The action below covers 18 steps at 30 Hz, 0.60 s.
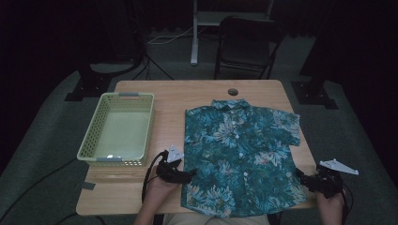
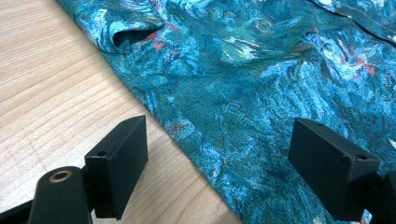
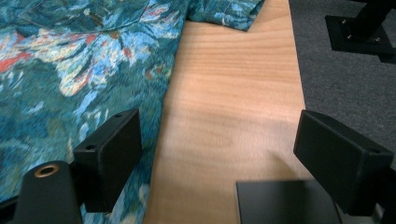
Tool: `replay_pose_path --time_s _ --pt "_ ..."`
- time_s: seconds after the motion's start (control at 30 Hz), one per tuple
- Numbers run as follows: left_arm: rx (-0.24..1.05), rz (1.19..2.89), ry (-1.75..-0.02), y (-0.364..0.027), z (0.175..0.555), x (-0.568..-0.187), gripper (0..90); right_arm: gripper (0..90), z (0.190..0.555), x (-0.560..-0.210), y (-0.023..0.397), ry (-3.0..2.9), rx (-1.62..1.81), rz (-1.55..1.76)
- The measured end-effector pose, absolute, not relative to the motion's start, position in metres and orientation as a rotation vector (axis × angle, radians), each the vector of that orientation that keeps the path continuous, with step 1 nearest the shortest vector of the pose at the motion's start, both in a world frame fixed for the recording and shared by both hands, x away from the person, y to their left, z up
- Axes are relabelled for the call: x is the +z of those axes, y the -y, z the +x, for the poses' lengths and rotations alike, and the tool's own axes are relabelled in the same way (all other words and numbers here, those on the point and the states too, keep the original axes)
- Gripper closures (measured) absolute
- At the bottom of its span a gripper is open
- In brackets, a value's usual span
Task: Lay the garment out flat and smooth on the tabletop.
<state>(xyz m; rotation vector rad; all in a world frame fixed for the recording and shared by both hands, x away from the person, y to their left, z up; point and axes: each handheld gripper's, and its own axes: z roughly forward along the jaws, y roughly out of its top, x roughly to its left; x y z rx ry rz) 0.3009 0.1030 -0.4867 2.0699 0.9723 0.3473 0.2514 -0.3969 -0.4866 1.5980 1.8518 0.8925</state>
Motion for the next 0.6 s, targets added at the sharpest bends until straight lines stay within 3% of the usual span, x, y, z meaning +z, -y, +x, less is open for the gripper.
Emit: replay_pose_path --time_s 0.6 --pt "0.341 2.072 -0.971 -0.104 0.302 -0.486 20.6 14.0 0.228 -0.502 0.397 -1.713 0.928 1.570"
